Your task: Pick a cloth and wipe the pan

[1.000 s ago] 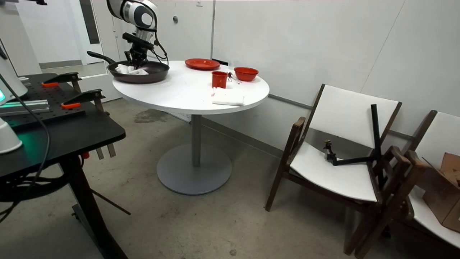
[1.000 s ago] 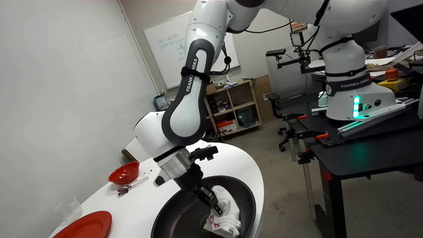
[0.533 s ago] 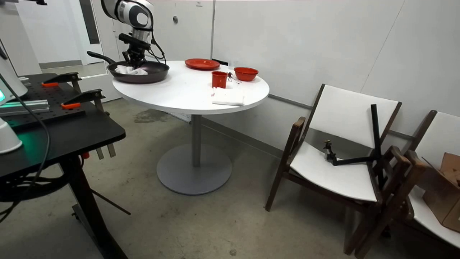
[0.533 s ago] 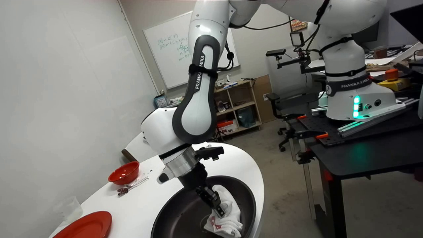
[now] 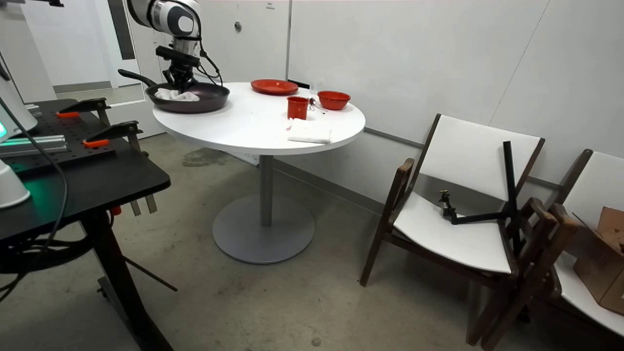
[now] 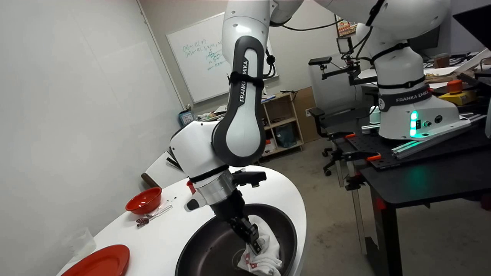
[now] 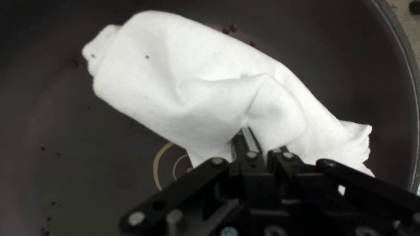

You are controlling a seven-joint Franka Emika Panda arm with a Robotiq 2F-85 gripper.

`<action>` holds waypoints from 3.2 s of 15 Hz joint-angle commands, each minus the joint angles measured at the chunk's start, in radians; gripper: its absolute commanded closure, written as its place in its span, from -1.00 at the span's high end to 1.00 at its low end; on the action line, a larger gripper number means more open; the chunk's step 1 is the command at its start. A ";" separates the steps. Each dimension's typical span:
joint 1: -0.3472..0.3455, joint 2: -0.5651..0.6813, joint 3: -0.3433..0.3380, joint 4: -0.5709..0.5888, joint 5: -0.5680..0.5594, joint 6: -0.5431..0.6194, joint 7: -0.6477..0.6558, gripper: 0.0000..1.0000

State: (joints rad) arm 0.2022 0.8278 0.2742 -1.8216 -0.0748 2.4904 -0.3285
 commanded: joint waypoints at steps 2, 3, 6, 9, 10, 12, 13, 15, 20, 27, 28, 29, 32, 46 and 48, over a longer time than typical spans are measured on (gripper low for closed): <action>0.064 0.031 -0.044 0.016 -0.061 0.078 0.049 -0.96; 0.072 0.030 -0.046 0.023 -0.070 0.079 0.051 -0.97; 0.087 0.029 -0.052 0.038 -0.093 0.103 0.058 -0.97; 0.090 0.032 -0.060 0.065 -0.106 0.141 0.060 -0.97; 0.092 0.035 -0.065 0.075 -0.109 0.152 0.064 -0.97; 0.087 0.046 -0.066 0.107 -0.108 0.157 0.058 -0.97; 0.087 0.051 -0.070 0.123 -0.108 0.156 0.058 -0.96; 0.087 0.064 -0.075 0.162 -0.107 0.144 0.058 -0.97; 0.126 0.103 -0.085 0.258 -0.107 0.119 0.094 -0.97; 0.148 0.185 -0.086 0.431 -0.093 0.034 0.113 -0.97; 0.147 0.194 -0.086 0.448 -0.092 0.026 0.114 -0.97; 0.144 0.203 -0.086 0.463 -0.089 0.020 0.116 -0.97; 0.123 0.222 -0.079 0.482 -0.080 0.007 0.100 -0.97; 0.096 0.222 -0.076 0.364 -0.076 0.048 0.095 -0.96; 0.092 0.205 -0.075 0.317 -0.073 0.076 0.104 -0.97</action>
State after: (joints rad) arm 0.3107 1.0371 0.2007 -1.4092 -0.1527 2.5248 -0.2318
